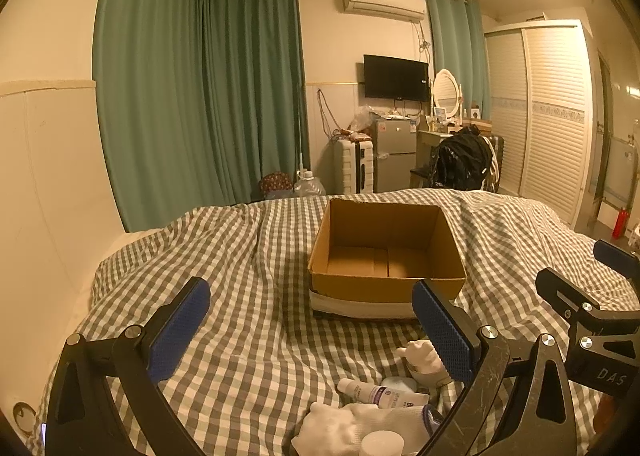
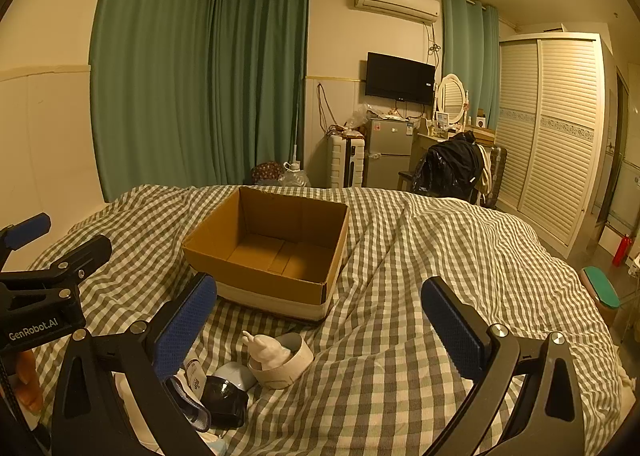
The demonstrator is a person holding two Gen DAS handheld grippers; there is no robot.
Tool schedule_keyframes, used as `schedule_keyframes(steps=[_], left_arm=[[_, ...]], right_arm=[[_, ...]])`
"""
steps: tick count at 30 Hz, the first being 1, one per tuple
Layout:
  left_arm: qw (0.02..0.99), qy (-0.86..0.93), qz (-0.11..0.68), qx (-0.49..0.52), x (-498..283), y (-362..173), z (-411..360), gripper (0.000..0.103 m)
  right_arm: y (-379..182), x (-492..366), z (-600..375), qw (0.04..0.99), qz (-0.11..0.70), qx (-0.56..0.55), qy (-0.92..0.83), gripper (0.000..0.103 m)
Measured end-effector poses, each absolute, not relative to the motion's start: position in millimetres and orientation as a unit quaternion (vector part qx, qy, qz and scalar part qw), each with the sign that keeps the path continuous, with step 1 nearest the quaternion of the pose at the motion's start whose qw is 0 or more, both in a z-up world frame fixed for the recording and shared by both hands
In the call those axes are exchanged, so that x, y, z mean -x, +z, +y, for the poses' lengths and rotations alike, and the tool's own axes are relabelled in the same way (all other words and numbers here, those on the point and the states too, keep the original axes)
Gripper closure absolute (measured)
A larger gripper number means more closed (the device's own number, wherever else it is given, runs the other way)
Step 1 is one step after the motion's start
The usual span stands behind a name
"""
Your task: Organize objects
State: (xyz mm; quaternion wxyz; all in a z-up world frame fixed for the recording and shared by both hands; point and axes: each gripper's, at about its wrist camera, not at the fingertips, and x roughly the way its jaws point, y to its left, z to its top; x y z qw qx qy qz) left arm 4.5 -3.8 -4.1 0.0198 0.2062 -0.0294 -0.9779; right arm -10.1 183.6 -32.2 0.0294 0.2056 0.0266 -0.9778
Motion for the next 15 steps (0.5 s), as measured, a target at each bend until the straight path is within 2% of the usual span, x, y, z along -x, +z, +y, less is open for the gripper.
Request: schedule_keyframes(steps=[15], left_arm=[[0.021, -0.977, -0.031, -0.208, -6.6, -4.8, -2.4, 0.0]], right_arm=[[-31.1, 7.5, 181.4, 0.03, 0.03, -0.208, -0.977, 0.0]])
